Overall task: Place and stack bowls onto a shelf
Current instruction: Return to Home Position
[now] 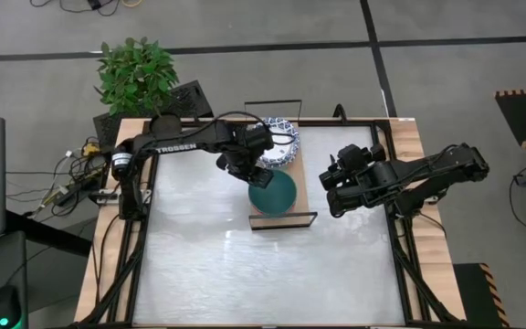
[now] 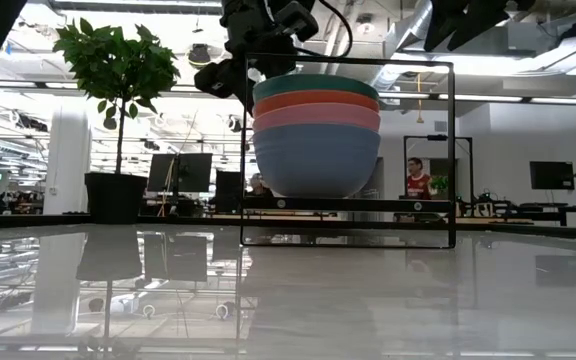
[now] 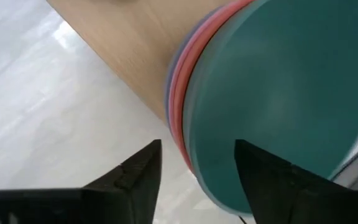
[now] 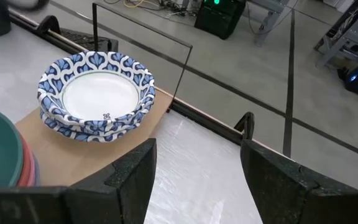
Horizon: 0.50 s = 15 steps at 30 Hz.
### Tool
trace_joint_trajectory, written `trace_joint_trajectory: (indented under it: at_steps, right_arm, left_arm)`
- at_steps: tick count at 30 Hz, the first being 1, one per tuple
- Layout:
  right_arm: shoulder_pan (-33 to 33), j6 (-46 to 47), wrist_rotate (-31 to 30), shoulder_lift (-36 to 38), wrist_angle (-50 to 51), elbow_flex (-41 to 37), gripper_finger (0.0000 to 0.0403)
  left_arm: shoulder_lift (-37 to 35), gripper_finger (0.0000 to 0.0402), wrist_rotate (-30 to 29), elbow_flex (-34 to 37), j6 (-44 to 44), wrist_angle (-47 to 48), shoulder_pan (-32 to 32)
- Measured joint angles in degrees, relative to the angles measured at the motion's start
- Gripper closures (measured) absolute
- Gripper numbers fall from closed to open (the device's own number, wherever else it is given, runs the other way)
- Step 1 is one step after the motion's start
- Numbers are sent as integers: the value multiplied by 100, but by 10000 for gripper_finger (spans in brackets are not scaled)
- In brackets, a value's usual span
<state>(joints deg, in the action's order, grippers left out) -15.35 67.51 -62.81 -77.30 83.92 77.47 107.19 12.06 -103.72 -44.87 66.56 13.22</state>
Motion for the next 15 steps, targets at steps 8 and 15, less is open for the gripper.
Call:
trace_joint_trajectory:
  at_steps: [8,15]
  right_arm:
    - [0,-3,25,54,-23,15,143]
    - [0,-1334,-517,173,-124,988,143]
  left_arm:
    - [-576,192,313,-2,726,-78,322]
    - [-1533,191,-11,-2,1569,-481,642]
